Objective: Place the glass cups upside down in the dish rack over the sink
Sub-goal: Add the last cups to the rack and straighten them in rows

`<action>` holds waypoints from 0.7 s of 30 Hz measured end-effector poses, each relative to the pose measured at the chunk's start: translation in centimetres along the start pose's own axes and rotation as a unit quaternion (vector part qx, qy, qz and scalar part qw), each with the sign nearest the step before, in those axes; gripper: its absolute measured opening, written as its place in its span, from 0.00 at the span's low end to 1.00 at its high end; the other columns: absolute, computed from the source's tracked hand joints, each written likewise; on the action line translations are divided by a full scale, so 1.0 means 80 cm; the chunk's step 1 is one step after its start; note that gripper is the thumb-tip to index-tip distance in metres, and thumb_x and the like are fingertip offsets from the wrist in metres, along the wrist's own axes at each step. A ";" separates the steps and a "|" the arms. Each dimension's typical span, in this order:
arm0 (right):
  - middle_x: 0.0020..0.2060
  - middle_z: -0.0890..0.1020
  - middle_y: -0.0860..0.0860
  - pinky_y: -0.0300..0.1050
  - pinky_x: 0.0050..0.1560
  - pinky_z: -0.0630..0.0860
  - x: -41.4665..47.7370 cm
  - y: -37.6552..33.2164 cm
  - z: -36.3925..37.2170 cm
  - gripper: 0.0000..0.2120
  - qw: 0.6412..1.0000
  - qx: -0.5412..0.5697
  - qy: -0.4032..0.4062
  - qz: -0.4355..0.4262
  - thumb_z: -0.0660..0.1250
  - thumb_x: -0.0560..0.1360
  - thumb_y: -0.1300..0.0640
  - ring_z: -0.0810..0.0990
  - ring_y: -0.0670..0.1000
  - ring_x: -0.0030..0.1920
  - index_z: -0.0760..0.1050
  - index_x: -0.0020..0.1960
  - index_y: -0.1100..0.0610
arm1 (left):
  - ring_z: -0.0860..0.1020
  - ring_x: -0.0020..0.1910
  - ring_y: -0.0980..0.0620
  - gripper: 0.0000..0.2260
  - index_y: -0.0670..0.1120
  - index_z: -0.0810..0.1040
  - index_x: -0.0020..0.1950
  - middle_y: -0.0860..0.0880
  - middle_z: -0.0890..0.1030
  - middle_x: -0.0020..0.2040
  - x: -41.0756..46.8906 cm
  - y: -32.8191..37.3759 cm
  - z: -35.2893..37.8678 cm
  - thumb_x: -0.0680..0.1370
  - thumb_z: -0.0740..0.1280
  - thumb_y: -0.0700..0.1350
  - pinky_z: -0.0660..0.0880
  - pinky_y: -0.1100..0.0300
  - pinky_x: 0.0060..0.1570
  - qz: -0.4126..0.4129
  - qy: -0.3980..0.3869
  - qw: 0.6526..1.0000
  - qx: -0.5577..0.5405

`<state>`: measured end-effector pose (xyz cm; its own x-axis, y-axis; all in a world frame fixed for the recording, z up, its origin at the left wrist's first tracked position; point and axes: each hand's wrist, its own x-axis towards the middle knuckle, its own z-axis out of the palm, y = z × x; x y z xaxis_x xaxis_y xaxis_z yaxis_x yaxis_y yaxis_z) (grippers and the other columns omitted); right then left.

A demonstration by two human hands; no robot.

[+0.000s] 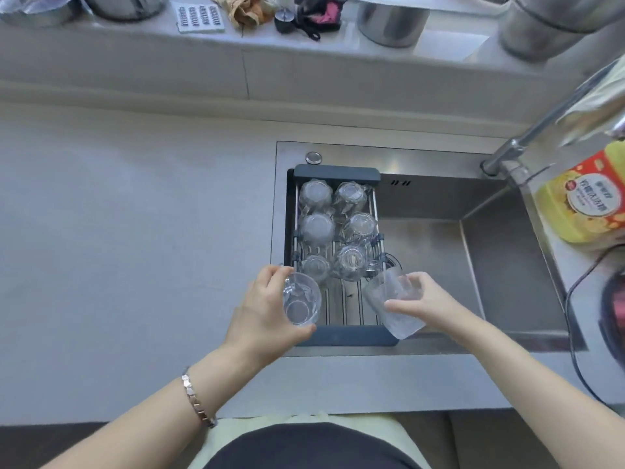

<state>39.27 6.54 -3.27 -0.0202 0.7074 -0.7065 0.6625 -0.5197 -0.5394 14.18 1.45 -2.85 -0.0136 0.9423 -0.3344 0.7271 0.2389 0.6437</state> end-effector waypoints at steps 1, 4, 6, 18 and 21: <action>0.59 0.69 0.50 0.42 0.50 0.68 0.004 -0.004 0.002 0.36 0.998 -0.056 -0.003 -0.013 0.74 0.66 0.50 0.70 0.49 0.55 0.61 0.67 0.56 | 0.71 0.62 0.52 0.35 0.51 0.65 0.68 0.55 0.67 0.65 -0.002 0.001 0.002 0.63 0.75 0.51 0.75 0.55 0.55 -0.001 0.005 1.000 0.004; 0.62 0.70 0.51 0.45 0.56 0.71 0.018 -0.019 0.017 0.35 0.973 -0.222 -0.002 -0.059 0.71 0.64 0.46 0.73 0.51 0.57 0.62 0.67 0.53 | 0.72 0.62 0.53 0.35 0.50 0.65 0.68 0.55 0.67 0.65 -0.005 0.003 0.004 0.64 0.75 0.51 0.72 0.58 0.54 -0.011 0.019 1.000 0.017; 0.60 0.73 0.52 0.47 0.51 0.72 0.030 -0.028 0.033 0.32 0.940 -0.330 0.011 -0.087 0.69 0.64 0.44 0.76 0.54 0.56 0.63 0.63 0.53 | 0.72 0.63 0.52 0.35 0.50 0.66 0.67 0.55 0.67 0.66 -0.006 0.003 0.002 0.64 0.76 0.51 0.73 0.56 0.55 -0.024 0.026 0.999 0.019; 0.62 0.72 0.57 0.50 0.61 0.67 0.088 -0.017 0.093 0.23 0.840 -0.533 0.043 -0.092 0.67 0.71 0.51 0.67 0.57 0.65 0.68 0.62 0.58 | 0.72 0.63 0.52 0.37 0.49 0.65 0.69 0.55 0.67 0.66 -0.009 -0.013 -0.009 0.63 0.77 0.50 0.75 0.53 0.56 -0.054 0.051 0.997 0.023; 0.64 0.70 0.56 0.49 0.65 0.64 0.069 -0.007 0.082 0.26 0.884 -0.433 0.094 -0.150 0.68 0.71 0.49 0.65 0.56 0.67 0.66 0.65 0.56 | 0.72 0.63 0.52 0.38 0.49 0.65 0.69 0.55 0.67 0.66 -0.006 -0.014 -0.007 0.63 0.77 0.50 0.75 0.52 0.57 -0.058 0.042 0.997 0.019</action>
<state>33.87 7.54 -9.89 -0.2204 0.8608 -0.4588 0.9750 0.2079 -0.0782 12.97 0.84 -2.98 -0.1557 0.9257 -0.3446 0.7422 0.3398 0.5776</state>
